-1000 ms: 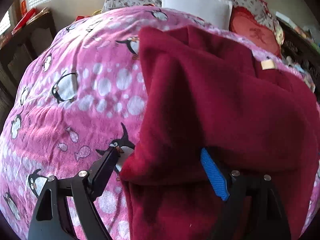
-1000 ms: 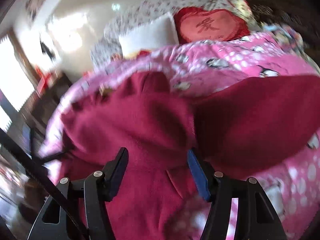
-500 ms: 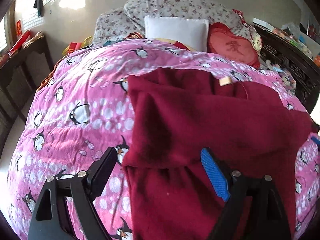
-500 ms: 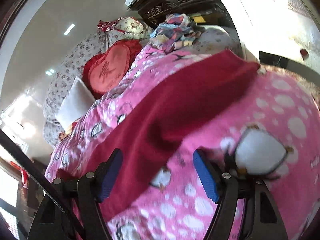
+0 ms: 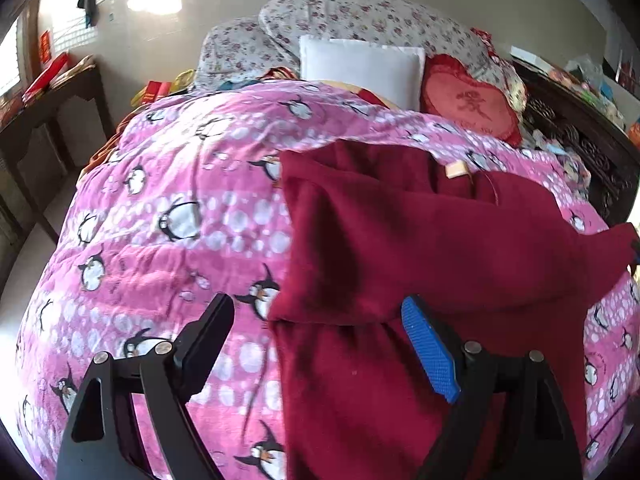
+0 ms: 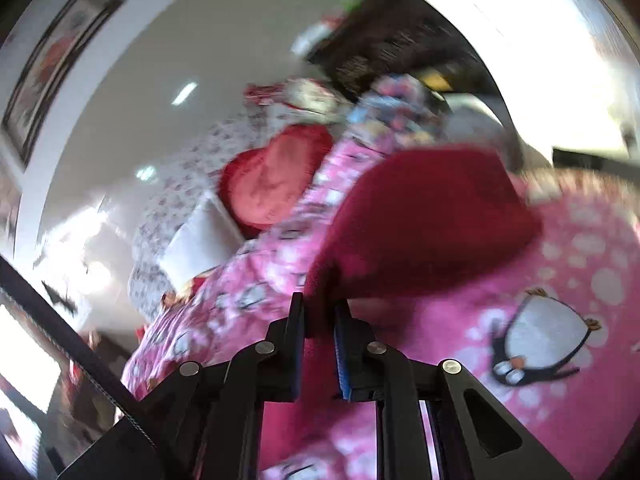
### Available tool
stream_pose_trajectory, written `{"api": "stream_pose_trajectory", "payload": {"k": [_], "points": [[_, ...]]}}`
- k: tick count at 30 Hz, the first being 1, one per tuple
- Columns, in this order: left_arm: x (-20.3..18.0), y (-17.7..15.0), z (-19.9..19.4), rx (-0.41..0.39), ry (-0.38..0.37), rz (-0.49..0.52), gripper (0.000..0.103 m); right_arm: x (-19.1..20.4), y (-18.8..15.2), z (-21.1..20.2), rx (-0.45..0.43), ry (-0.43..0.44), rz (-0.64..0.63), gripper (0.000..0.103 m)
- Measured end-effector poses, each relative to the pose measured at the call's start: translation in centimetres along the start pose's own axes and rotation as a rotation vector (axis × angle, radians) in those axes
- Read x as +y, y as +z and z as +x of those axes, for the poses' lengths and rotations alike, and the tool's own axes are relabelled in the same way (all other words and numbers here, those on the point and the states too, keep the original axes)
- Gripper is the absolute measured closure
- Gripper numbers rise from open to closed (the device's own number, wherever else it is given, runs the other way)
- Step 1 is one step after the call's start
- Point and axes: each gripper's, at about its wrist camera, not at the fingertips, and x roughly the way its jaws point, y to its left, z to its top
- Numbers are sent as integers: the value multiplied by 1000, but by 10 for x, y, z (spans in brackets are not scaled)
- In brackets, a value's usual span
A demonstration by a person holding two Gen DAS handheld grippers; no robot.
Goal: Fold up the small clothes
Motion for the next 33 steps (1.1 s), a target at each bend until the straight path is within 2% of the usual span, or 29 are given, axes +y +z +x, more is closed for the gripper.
{"api": "stream_pose_trajectory", "payload": {"k": [4, 6, 7, 11, 14, 15, 16, 17, 18, 20, 23, 28, 33], "points": [[17, 4, -4, -7, -2, -61, 18, 90, -10, -16, 13, 75, -210, 88], [25, 6, -5, -10, -10, -87, 18, 147, -31, -13, 52, 144, -323, 88], [29, 6, -6, -12, -9, -98, 18, 164, -40, -11, 69, 163, -357, 88], [40, 7, -7, -15, -4, -127, 18, 243, -102, 22, 169, 228, -534, 88], [46, 6, -5, -11, 0, -145, 18, 279, -155, 57, 241, 236, -618, 87], [48, 6, -3, -6, -1, -149, 18, 287, -174, 70, 277, 234, -644, 80], [48, 5, -2, -1, -3, -152, 18, 294, -193, 85, 332, 236, -664, 57], [48, 4, -1, 2, -3, -153, 18, 297, -212, 98, 414, 258, -669, 41], [48, 3, 0, 6, -2, -153, 18, 297, -225, 103, 476, 280, -668, 29], [48, 2, 1, 7, -4, -145, 18, 293, -237, 103, 545, 349, -662, 29], [43, 2, 2, 4, -4, -127, 18, 283, -228, 81, 515, 381, -677, 29], [30, 8, 3, -15, -46, -123, 18, 265, -191, 63, 420, 321, -685, 28], [16, 16, 13, -15, -92, -128, 11, 273, -186, 68, 421, 331, -689, 28]]}}
